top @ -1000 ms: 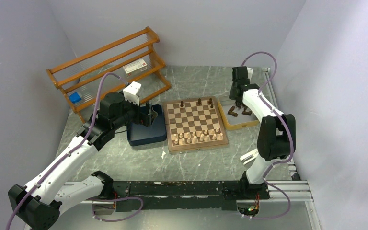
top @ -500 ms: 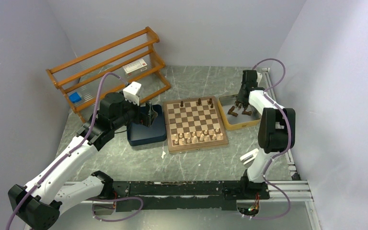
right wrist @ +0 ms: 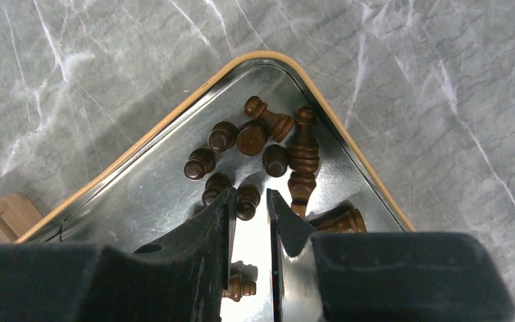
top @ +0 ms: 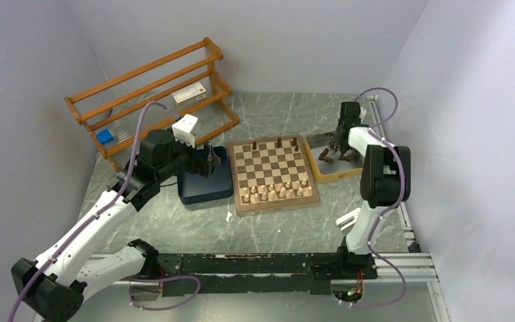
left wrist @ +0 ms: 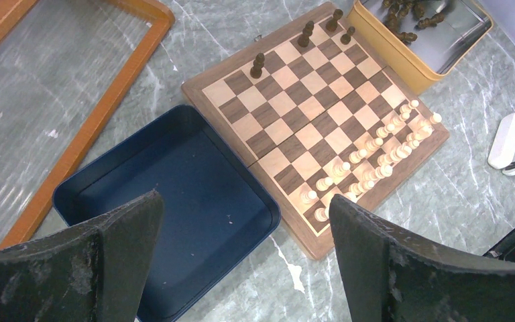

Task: Set up the chess pieces on the board
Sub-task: Pick up the chess piece from the storage box.

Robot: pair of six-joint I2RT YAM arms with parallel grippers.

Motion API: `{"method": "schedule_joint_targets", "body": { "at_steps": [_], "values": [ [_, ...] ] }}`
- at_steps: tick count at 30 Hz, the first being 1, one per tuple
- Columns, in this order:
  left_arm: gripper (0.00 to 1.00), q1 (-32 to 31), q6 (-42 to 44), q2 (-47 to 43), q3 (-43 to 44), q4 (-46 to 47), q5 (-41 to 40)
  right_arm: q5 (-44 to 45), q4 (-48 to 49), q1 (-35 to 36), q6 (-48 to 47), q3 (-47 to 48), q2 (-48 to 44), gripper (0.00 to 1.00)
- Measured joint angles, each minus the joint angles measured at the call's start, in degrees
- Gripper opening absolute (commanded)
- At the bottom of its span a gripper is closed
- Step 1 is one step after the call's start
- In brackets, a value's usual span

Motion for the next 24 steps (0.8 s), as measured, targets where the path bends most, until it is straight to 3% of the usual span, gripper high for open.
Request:
{"method": "schedule_joint_targets", "body": {
  "at_steps": [17,24],
  "values": [
    [0.98,0.0,0.0,0.0,0.0,0.0,0.0,-1.0,0.1,-0.1,0.0,0.0,1.4,0.25],
    [0.98,0.0,0.0,0.0,0.0,0.0,0.0,-1.5,0.1,-0.1,0.0,0.0,1.5,0.17]
  ]
}}
